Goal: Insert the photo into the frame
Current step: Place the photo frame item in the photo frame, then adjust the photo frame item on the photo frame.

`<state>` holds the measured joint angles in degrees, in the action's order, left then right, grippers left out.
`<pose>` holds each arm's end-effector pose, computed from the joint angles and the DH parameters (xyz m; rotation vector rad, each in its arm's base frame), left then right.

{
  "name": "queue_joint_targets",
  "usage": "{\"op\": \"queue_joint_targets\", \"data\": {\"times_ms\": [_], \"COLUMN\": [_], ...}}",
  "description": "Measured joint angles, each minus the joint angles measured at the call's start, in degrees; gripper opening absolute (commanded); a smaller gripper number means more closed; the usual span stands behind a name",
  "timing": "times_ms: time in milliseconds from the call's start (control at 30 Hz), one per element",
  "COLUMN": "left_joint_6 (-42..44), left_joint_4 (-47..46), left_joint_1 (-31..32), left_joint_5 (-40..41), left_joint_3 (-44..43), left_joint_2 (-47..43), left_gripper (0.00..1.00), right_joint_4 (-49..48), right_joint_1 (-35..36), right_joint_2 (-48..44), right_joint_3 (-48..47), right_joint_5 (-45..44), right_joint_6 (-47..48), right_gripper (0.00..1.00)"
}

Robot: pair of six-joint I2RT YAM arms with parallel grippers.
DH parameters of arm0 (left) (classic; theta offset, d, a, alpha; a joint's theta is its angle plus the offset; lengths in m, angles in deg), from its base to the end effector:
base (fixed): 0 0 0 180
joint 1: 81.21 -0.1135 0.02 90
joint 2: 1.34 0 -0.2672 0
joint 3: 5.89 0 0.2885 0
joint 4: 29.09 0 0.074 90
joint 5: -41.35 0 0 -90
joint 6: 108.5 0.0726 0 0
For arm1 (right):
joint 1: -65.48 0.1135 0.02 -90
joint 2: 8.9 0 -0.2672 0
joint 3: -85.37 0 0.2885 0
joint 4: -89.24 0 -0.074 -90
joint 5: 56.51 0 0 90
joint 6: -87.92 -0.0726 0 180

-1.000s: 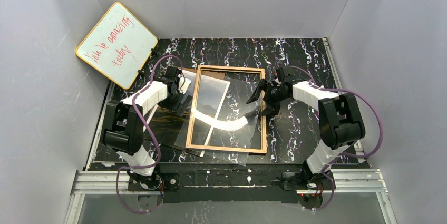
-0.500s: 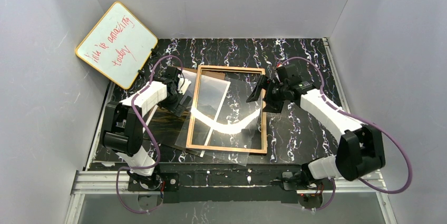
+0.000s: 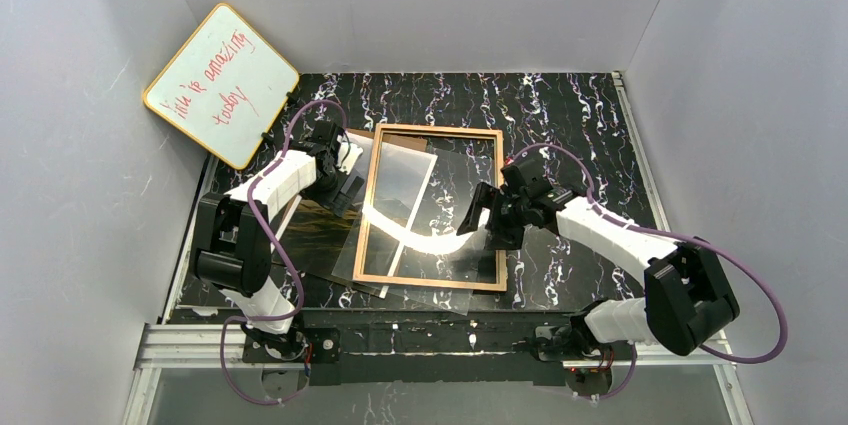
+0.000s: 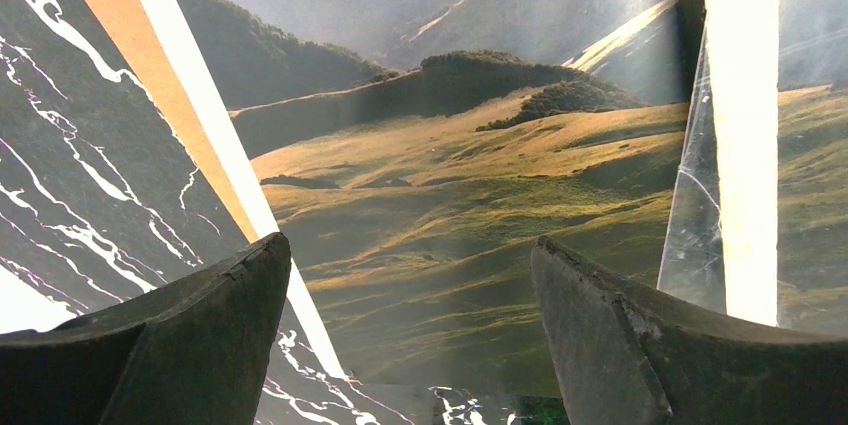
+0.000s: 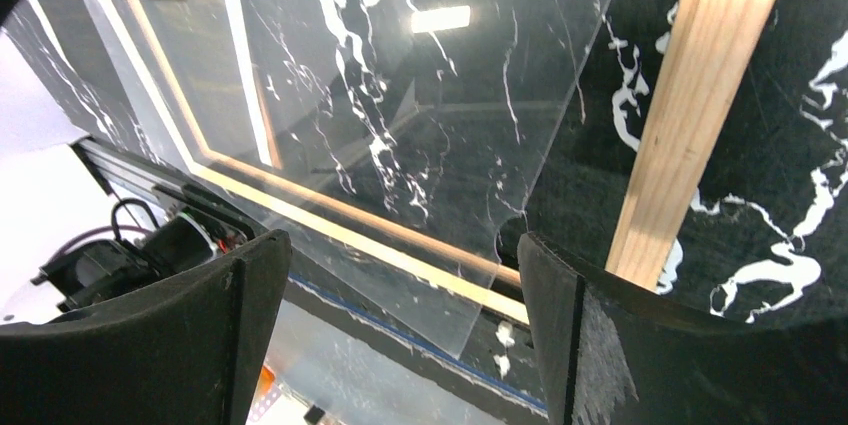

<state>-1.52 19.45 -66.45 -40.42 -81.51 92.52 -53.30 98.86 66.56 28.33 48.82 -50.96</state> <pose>0.3600 -0.0841 0.1558 0.7083 2.6390 0.2074 0.2461 0.1852 0.1618 0.2578 2.7351 0.8323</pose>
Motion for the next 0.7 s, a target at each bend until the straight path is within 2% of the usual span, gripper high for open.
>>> {"op": "queue_joint_targets", "data": {"times_ms": [167,467,700], "left_joint_6": [0.0,0.0,0.0], "left_joint_4": [0.0,0.0,0.0], "left_joint_1": [0.0,0.0,0.0], "left_joint_5": [-0.3,-1.0,-2.8], "left_joint_3": [0.0,0.0,0.0], "left_joint_2": [0.0,0.0,0.0], "left_gripper": [0.87,0.86,0.86], "right_joint_4": [-4.4,-6.9,-12.2], "right_joint_1": [0.2,1.7,1.9], "right_joint_2": [0.9,3.0,4.4], "right_joint_3": [2.2,5.7,7.5], "right_joint_5": [-1.4,-4.3,-3.5], "right_joint_6": [-1.4,-2.2,-3.8], "right_gripper": [0.88,0.88,0.88]}}
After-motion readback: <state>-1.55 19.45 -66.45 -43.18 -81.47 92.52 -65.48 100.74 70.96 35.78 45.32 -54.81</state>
